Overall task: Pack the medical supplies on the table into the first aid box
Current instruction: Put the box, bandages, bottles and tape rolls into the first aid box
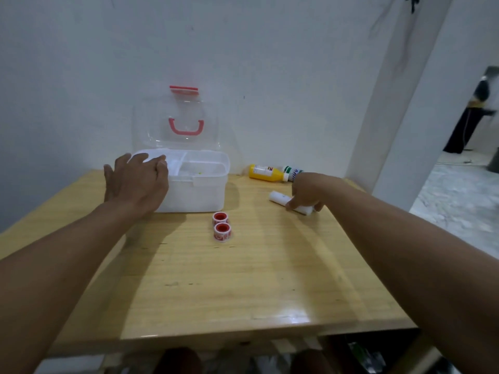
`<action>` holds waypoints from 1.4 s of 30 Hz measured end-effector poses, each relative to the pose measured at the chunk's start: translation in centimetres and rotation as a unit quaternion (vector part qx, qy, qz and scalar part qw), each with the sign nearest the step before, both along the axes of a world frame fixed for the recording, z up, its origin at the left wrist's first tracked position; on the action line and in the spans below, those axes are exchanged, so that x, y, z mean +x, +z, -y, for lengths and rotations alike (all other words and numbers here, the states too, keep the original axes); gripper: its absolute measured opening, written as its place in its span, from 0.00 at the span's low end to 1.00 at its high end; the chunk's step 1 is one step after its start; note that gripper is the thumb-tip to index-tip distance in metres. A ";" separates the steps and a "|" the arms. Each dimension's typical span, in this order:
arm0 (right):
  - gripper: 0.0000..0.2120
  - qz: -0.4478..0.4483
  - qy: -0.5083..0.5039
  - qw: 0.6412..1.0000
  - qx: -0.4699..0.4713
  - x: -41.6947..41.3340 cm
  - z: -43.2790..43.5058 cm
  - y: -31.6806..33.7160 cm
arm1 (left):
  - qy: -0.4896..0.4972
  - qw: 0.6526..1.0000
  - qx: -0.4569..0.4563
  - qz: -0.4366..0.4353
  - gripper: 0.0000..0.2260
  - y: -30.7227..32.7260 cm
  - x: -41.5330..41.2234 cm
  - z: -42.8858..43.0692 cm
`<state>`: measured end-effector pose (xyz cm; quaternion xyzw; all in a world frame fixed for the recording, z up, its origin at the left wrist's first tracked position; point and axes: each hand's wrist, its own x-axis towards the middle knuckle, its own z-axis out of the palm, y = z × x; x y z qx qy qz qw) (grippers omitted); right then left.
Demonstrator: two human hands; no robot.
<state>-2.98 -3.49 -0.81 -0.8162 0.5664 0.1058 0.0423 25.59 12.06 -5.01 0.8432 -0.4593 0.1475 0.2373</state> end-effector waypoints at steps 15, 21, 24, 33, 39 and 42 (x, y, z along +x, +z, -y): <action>0.23 0.208 0.150 0.964 -0.075 4.1 -0.9 6.1 | -0.007 0.999 0.009 -0.033 0.24 0.6 1.0 -0.7; 0.22 0.180 0.217 0.959 -0.043 10.1 -2.7 8.8 | -0.018 0.999 0.011 -0.035 0.25 0.3 0.9 -0.9; 0.21 0.116 0.225 0.967 -0.028 12.5 -3.0 9.0 | -0.019 0.999 0.014 -0.037 0.25 0.3 0.8 -1.0; 0.21 0.044 0.228 0.970 0.071 16.4 -2.5 8.5 | -0.022 0.999 -0.002 -0.049 0.24 0.1 0.8 -0.9; 0.16 0.072 0.236 0.962 0.117 17.3 -2.5 6.9 | -0.021 0.999 -0.012 -0.049 0.23 0.1 0.9 -0.7; 0.10 0.107 0.225 0.958 0.142 17.4 -2.4 6.0 | -0.023 0.999 -0.015 -0.046 0.23 0.1 0.9 -0.8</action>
